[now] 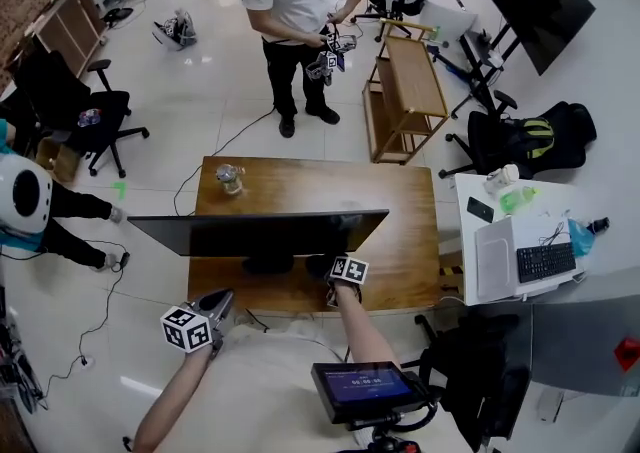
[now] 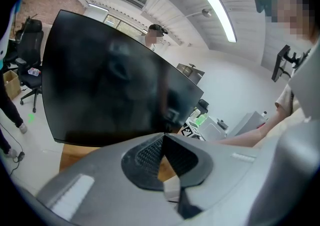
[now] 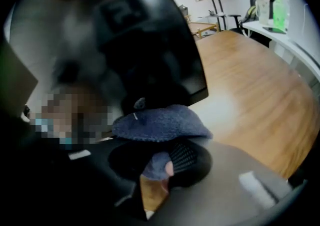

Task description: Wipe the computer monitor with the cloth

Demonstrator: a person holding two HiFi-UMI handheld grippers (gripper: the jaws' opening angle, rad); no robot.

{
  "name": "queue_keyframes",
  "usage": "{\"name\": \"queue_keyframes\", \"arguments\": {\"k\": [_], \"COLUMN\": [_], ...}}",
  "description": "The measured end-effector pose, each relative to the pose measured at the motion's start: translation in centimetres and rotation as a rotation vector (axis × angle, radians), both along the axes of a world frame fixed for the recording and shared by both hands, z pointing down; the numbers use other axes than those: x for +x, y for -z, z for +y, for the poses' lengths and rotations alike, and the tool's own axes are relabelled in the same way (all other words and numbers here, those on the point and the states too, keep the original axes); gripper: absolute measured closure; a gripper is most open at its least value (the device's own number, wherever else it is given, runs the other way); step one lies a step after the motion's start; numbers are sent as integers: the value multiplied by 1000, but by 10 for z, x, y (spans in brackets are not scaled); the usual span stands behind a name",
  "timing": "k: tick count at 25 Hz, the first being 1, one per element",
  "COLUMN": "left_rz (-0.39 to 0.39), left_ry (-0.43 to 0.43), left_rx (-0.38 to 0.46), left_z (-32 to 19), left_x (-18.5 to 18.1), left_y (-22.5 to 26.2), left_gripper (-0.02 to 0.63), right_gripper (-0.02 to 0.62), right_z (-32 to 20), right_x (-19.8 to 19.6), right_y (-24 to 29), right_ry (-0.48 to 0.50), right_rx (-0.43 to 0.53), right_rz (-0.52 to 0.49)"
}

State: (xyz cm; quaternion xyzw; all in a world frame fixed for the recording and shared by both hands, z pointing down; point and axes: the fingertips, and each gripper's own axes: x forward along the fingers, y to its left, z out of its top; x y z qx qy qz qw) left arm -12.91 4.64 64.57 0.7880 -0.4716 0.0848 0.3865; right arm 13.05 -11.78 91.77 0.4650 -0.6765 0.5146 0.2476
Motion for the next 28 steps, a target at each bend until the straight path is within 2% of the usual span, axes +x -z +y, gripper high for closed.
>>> {"name": "queue_keyframes", "arguments": {"k": [5, 16, 28], "left_rz": [13, 38, 53], "left_ry": [19, 50, 25], "left_rx": [-3, 18, 13], "left_z": [2, 3, 2], "left_x": [-19, -60, -93], "left_y": [-2, -1, -5], "left_gripper": [603, 603, 603], "right_gripper": [509, 509, 509], "right_z": [6, 16, 29], "right_x": [-28, -63, -118], "right_y": [3, 9, 15], "right_ry": [42, 97, 160], "right_rx": [-2, -6, 29], "right_rz": [3, 26, 0]}}
